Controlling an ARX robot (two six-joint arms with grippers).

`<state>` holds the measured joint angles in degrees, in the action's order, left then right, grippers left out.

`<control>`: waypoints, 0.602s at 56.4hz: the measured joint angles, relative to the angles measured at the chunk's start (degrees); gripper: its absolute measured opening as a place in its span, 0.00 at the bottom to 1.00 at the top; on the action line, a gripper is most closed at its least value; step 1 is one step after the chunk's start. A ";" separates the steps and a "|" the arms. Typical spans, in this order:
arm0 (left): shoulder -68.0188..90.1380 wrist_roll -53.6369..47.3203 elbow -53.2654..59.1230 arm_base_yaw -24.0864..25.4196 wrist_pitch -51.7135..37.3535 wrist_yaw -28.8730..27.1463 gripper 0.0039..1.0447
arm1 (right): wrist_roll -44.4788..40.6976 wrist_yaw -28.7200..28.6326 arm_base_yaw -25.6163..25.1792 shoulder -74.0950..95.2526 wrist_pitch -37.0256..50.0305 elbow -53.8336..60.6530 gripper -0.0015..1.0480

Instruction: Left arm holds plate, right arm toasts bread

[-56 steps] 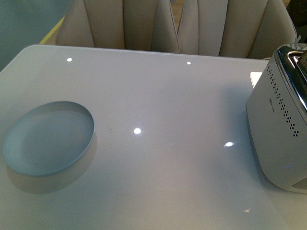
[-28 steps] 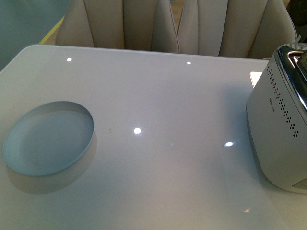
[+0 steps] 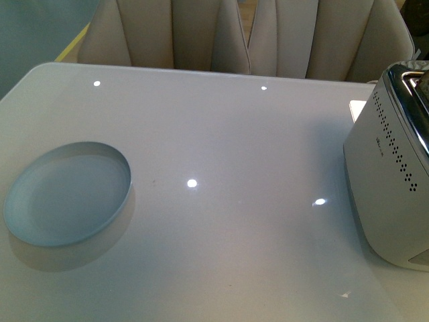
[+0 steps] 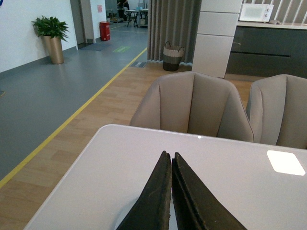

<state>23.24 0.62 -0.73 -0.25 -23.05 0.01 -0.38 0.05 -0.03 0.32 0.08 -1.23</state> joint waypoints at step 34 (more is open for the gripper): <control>-12.39 0.00 0.00 0.00 12.17 0.00 0.03 | 0.00 0.00 0.00 0.00 0.00 0.00 0.92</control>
<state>10.85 0.62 -0.73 -0.25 -10.87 0.01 -0.38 0.05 -0.03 0.32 0.08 -1.23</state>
